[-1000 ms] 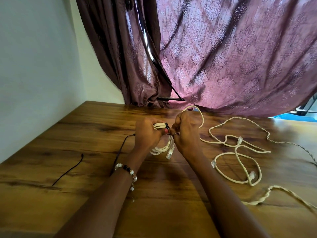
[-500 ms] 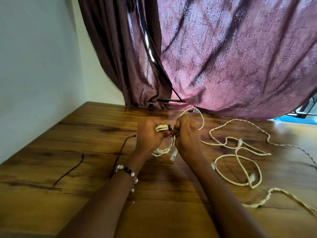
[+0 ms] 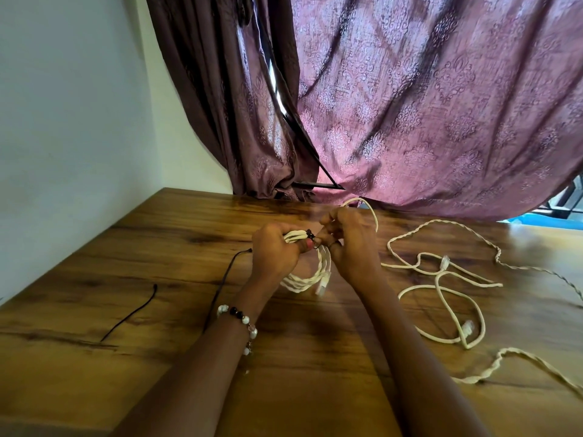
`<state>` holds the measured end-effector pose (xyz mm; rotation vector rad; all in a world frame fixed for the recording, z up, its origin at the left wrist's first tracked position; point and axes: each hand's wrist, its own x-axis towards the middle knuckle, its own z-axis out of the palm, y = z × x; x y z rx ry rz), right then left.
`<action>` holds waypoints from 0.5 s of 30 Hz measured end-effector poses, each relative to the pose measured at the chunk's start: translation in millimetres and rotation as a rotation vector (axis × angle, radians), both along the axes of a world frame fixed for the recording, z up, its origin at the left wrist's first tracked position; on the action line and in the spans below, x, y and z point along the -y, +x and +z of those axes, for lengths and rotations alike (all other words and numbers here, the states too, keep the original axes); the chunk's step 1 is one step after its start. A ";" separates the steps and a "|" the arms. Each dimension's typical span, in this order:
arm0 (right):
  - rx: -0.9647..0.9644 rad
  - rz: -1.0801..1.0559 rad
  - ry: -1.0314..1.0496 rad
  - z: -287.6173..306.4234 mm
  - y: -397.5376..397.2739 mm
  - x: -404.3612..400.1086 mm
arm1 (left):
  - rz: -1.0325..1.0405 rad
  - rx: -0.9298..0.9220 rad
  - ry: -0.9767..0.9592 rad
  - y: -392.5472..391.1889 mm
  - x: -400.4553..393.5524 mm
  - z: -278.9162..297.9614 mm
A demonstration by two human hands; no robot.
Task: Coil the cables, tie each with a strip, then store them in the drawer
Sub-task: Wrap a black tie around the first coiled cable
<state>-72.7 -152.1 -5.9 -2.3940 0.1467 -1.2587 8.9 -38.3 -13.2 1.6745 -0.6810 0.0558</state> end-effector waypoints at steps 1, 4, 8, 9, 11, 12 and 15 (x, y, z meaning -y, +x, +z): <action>-0.023 -0.008 -0.010 -1.4 -1.4 2.8 | 0.017 0.005 0.000 1.4 -0.5 0.2; -0.059 -0.028 -0.003 -1.1 -6.6 4.0 | 0.042 0.038 0.011 1.9 -0.5 0.5; -0.097 -0.026 0.090 0.9 -7.7 4.2 | 0.056 0.067 0.024 -0.2 -0.3 1.7; -0.114 -0.028 0.131 0.0 -6.8 4.9 | 0.055 0.073 0.025 -0.3 -0.6 1.8; -0.141 -0.026 0.233 -2.3 -5.0 5.1 | 0.055 0.087 0.028 0.1 -1.0 1.5; -0.148 -0.021 0.288 -2.8 -4.4 4.8 | 0.054 0.092 0.033 -0.2 -1.1 1.5; -0.151 0.015 0.425 0.5 -7.4 3.1 | 0.051 0.107 0.044 -2.3 -1.1 2.3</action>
